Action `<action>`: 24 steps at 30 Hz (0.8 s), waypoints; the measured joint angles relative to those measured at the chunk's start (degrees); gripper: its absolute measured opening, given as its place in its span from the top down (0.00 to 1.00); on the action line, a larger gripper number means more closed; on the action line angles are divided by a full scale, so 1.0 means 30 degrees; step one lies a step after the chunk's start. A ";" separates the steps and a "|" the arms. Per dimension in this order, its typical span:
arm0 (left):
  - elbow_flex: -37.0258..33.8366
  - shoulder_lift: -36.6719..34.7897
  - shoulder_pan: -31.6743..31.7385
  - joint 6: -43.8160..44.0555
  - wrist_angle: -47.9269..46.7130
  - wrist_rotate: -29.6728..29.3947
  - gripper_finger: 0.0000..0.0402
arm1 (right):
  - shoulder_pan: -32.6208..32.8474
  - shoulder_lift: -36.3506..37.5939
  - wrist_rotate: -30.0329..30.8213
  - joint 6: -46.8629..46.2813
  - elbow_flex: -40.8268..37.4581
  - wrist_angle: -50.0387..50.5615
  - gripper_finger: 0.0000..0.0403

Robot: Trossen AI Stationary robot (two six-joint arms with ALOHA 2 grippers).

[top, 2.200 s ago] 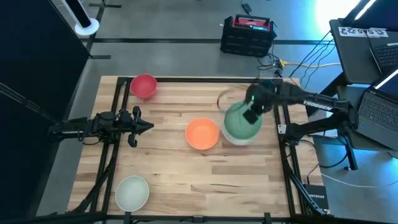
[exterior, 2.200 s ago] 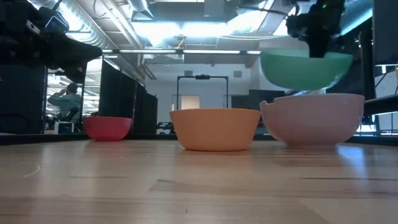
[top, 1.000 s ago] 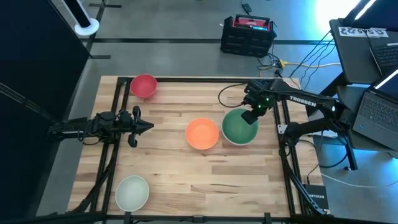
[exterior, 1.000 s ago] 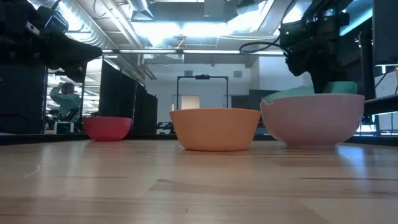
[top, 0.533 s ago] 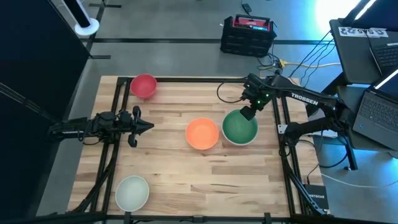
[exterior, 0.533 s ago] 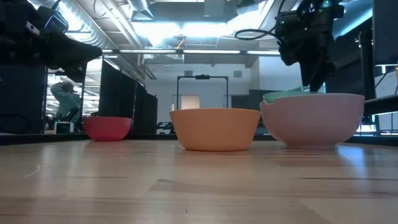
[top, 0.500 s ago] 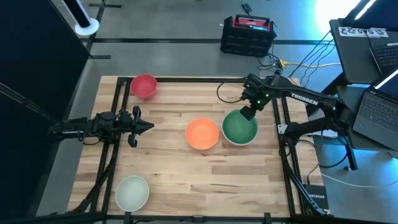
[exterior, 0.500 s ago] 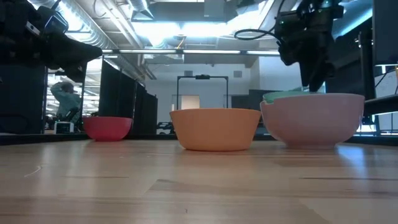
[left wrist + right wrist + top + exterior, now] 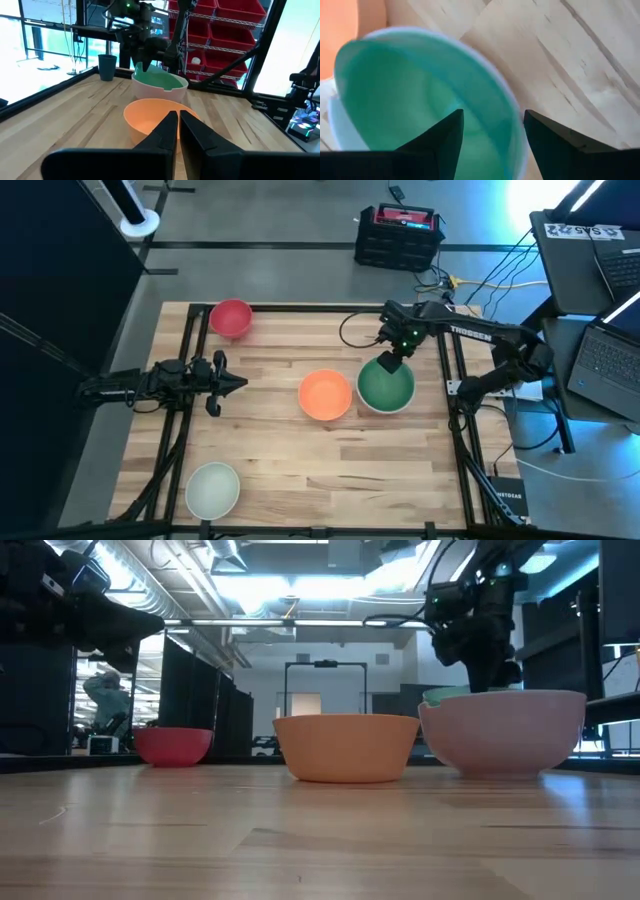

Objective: Nest bowls inside each other
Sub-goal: Stack the green bowl on top of the white bowl

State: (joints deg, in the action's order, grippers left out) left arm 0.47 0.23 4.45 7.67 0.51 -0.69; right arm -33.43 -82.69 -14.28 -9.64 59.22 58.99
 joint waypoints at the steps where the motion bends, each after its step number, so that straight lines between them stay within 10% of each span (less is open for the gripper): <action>1: 0.0000 0.0007 0.0000 0.0092 0.0000 0.0000 1.00 | 0.0000 -0.0205 -0.0001 0.0035 -0.0001 -0.0133 0.52; 24: 0.0000 0.0006 0.0000 0.0439 -0.0007 0.0007 1.00 | -0.0001 -0.3281 -0.0834 0.1334 -0.0015 -0.0138 0.52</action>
State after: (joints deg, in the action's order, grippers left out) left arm 0.47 0.25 4.45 8.99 0.49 -0.67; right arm -33.43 -92.54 -16.79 -5.63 59.18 58.58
